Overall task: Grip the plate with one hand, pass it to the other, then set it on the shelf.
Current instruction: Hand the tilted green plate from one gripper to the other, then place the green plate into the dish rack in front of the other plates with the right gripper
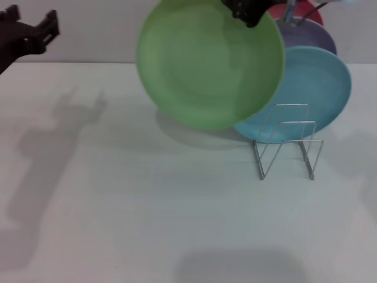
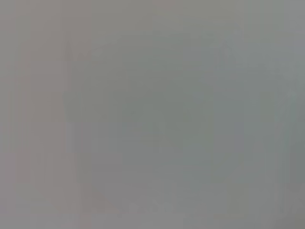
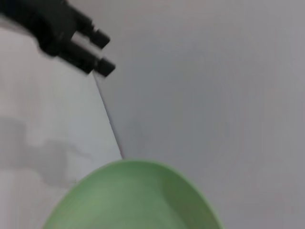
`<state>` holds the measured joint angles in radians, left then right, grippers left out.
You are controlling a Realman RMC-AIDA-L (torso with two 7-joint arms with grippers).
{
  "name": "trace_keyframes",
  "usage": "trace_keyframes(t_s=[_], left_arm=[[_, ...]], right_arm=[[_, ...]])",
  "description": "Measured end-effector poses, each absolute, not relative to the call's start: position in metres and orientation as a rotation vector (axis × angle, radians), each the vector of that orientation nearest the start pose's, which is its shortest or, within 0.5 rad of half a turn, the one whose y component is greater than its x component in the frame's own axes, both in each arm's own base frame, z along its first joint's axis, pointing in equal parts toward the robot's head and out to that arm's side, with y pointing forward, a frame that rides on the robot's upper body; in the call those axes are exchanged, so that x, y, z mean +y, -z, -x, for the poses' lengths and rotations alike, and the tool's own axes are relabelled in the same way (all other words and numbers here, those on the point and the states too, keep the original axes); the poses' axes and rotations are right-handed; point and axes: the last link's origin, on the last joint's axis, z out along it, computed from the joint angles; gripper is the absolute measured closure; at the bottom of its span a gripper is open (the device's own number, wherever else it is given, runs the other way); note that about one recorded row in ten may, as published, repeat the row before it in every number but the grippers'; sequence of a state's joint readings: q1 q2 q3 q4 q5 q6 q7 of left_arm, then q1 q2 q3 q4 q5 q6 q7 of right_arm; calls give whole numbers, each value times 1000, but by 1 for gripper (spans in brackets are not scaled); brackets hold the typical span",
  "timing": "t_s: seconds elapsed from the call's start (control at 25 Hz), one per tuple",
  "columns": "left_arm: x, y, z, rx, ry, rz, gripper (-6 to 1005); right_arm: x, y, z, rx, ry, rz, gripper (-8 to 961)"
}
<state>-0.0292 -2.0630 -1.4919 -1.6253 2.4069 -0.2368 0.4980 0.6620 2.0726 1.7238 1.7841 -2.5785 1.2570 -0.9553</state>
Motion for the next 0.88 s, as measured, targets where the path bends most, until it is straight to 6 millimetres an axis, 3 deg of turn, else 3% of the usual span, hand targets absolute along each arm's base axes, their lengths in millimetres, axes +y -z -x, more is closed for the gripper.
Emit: trace_keyframes(t_s=[0.08,0.36,0.88], left_arm=[[352,-69,205,-626,533,1724,339],[355,-61,218,-658,527,1697,339],[358,-54,222,-665,521,1700,339]], right_arm=[[375,-68,-39,-313,82,2337,907],[350,-82,-58,-388,-10,2295,908],[329,-90,-98,-421,-31,2230,893]])
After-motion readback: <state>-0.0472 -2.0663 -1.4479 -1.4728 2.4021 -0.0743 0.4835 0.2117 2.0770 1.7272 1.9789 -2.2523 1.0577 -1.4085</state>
